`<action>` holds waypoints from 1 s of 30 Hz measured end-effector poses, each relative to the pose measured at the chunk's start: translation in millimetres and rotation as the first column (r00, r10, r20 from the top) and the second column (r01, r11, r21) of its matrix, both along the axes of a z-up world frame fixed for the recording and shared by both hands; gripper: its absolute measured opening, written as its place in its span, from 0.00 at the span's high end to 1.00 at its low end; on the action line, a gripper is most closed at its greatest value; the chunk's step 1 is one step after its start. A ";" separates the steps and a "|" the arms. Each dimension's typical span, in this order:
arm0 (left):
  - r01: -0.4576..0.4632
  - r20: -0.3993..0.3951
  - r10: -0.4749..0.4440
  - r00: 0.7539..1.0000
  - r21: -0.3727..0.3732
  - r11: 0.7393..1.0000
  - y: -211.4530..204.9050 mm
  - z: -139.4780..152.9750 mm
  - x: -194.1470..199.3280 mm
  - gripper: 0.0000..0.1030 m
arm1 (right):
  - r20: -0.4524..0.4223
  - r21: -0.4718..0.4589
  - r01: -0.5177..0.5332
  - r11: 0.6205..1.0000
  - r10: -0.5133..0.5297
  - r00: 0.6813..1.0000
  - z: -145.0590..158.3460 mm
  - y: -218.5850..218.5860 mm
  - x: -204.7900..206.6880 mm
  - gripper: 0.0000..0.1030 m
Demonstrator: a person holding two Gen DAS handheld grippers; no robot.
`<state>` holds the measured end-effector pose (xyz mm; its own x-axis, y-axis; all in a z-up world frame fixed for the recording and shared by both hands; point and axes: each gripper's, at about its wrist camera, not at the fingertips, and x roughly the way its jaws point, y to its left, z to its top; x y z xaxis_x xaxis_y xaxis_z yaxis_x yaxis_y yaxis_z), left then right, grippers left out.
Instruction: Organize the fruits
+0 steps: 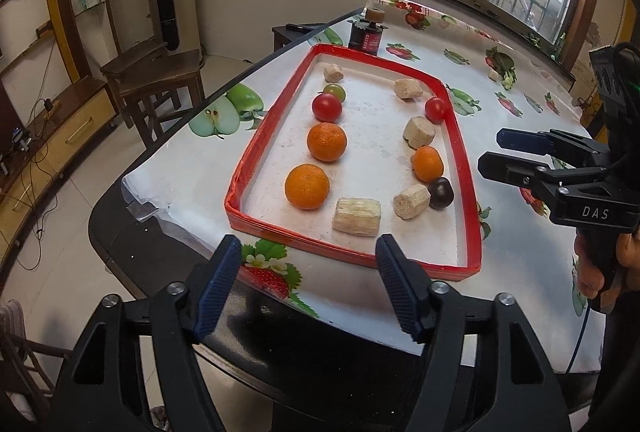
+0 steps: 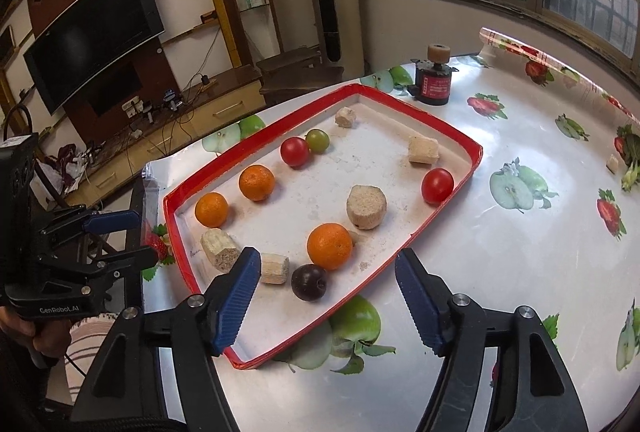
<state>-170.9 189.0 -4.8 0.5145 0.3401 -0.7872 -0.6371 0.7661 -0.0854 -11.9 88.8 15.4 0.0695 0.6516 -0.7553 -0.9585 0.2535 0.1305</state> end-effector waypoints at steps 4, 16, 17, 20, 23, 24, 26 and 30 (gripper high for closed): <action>-0.010 -0.006 0.010 1.000 0.018 1.000 -0.4 2.3 -4.0 0.25 | 0.030 -0.001 -0.046 0.999 0.046 0.998 1.3 0.7 -6.4 0.27; -0.017 -0.021 0.018 1.000 0.024 1.000 -5.0 2.5 -7.5 0.25 | 0.099 -0.022 -0.157 0.987 0.159 0.982 2.9 0.2 -29.5 0.23; -0.017 -0.021 0.018 1.000 0.024 1.000 -5.3 2.6 -7.5 0.25 | 0.104 -0.024 -0.159 0.987 0.161 0.982 2.9 0.4 -30.4 0.23; -0.018 -0.021 0.018 1.000 0.024 1.000 -5.9 2.8 -7.7 0.25 | 0.112 -0.025 -0.167 0.986 0.169 0.979 3.3 -0.5 -32.9 0.23; -0.017 -0.018 0.018 1.000 0.021 1.000 -6.5 2.9 -7.4 0.25 | 0.115 -0.027 -0.168 0.985 0.170 0.979 3.5 -0.8 -33.5 0.23; -0.019 -0.018 0.019 1.000 0.023 1.000 -6.9 2.9 -7.3 0.25 | 0.116 -0.028 -0.168 0.985 0.170 0.979 3.5 -1.1 -33.5 0.23; -0.020 -0.015 0.020 1.000 0.021 1.000 -7.1 2.9 -7.7 0.25 | 0.116 -0.028 -0.168 0.985 0.170 0.979 3.6 -1.3 -33.6 0.23; -0.022 -0.023 0.023 0.999 0.051 0.998 -9.6 4.6 -6.8 0.25 | 0.116 -0.026 -0.168 0.985 0.170 0.979 3.6 -1.6 -33.9 0.23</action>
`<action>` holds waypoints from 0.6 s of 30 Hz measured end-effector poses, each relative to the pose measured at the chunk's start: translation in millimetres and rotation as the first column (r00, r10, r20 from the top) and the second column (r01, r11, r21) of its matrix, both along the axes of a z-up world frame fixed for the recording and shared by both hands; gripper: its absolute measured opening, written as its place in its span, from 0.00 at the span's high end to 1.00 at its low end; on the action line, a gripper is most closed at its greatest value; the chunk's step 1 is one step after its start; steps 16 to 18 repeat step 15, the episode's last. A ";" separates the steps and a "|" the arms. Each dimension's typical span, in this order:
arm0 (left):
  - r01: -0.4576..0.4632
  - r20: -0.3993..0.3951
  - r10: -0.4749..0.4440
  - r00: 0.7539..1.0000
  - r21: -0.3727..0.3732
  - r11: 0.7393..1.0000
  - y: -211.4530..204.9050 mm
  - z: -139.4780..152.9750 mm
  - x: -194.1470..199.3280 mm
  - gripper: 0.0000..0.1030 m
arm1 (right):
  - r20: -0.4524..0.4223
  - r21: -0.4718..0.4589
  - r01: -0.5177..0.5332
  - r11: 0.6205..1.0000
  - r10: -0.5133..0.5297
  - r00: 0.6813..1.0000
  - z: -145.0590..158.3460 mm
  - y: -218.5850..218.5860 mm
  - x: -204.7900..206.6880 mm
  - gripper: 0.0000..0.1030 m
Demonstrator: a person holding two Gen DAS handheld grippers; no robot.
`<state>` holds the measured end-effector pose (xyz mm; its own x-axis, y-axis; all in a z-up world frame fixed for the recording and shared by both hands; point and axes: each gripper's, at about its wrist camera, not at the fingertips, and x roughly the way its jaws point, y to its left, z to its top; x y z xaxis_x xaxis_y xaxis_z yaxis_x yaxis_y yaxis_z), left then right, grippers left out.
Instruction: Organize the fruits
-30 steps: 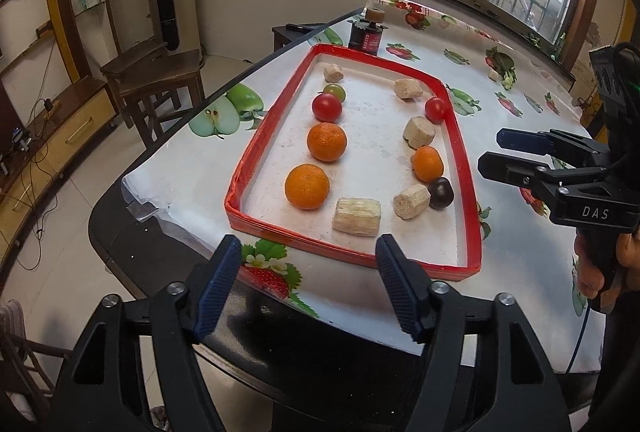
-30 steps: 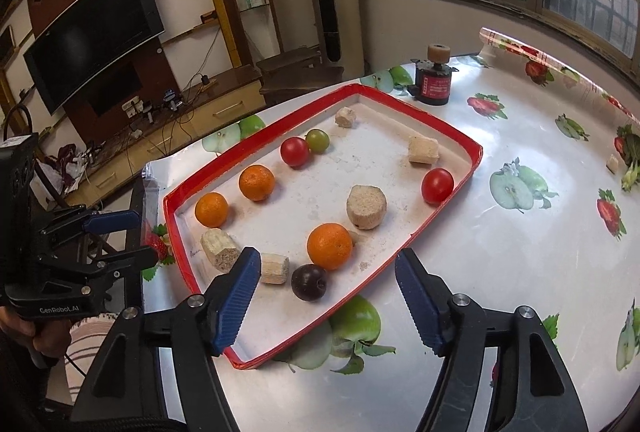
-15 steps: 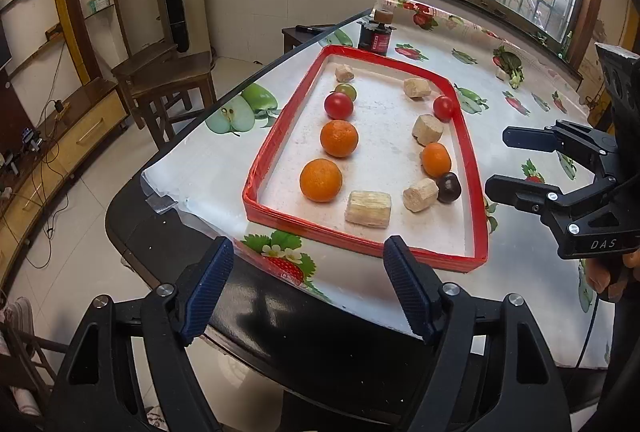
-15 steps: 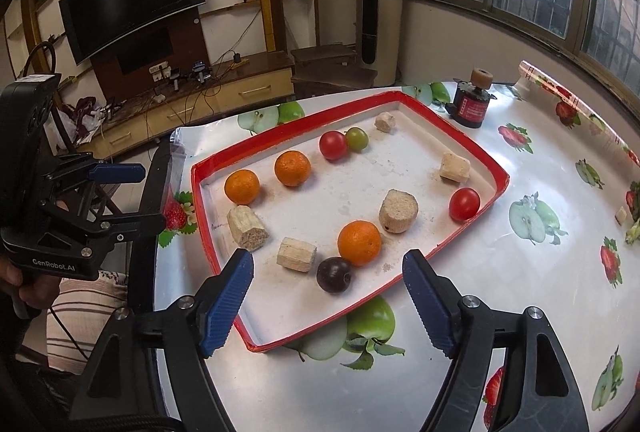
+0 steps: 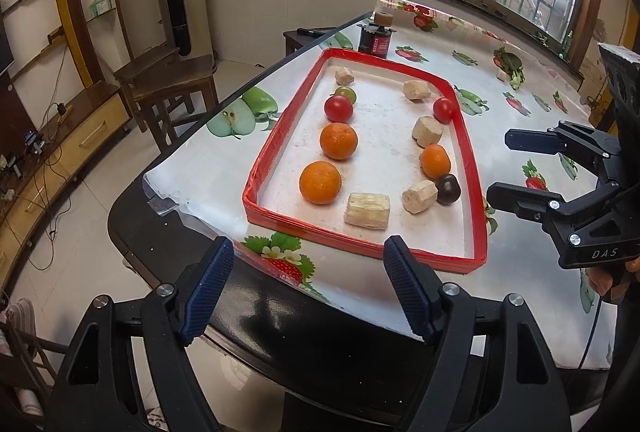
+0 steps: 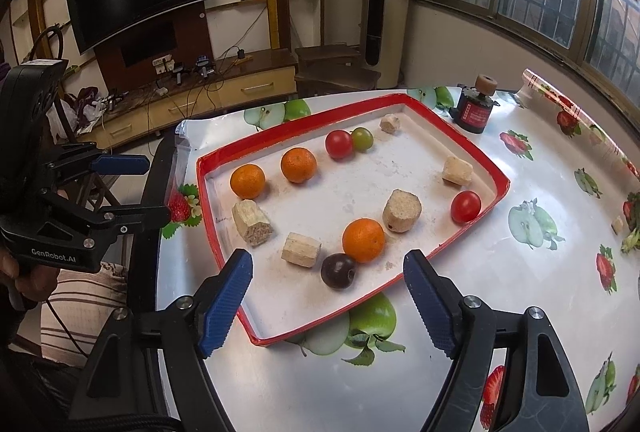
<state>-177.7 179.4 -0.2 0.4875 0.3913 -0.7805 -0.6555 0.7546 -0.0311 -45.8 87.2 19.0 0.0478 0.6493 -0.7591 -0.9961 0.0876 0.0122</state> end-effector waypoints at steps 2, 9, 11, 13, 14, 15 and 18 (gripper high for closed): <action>0.004 -0.003 -0.004 1.000 0.006 1.000 -0.3 0.6 0.7 0.25 | 0.001 0.000 0.000 1.000 0.000 1.000 0.0 -0.2 -0.2 0.23; 0.008 -0.004 -0.008 1.000 0.006 1.000 -0.8 0.4 2.3 0.25 | 0.006 0.002 -0.006 1.000 0.005 1.000 1.8 -2.2 -1.4 0.22; 0.007 -0.005 -0.007 1.000 0.008 1.000 -1.1 0.5 2.0 0.25 | 0.005 0.003 -0.006 1.000 0.006 1.000 2.1 -2.4 -1.4 0.22; 0.006 -0.003 -0.006 1.000 0.006 1.000 -1.3 0.4 2.8 0.25 | 0.006 0.003 -0.006 1.000 0.006 1.000 2.1 -2.5 -1.6 0.22; 0.006 -0.004 -0.006 1.000 0.007 1.000 -1.4 0.4 3.7 0.25 | 0.007 0.003 -0.007 1.000 0.007 1.000 2.1 -2.5 -1.6 0.22; 0.006 -0.005 -0.006 1.000 0.006 1.000 -1.4 0.3 4.2 0.25 | 0.006 0.003 -0.006 1.000 0.006 1.000 2.1 -2.4 -1.5 0.22; 0.006 -0.005 -0.006 1.000 0.006 1.000 -1.4 0.3 4.2 0.25 | 0.006 0.003 -0.006 1.000 0.006 1.000 2.1 -2.4 -1.5 0.22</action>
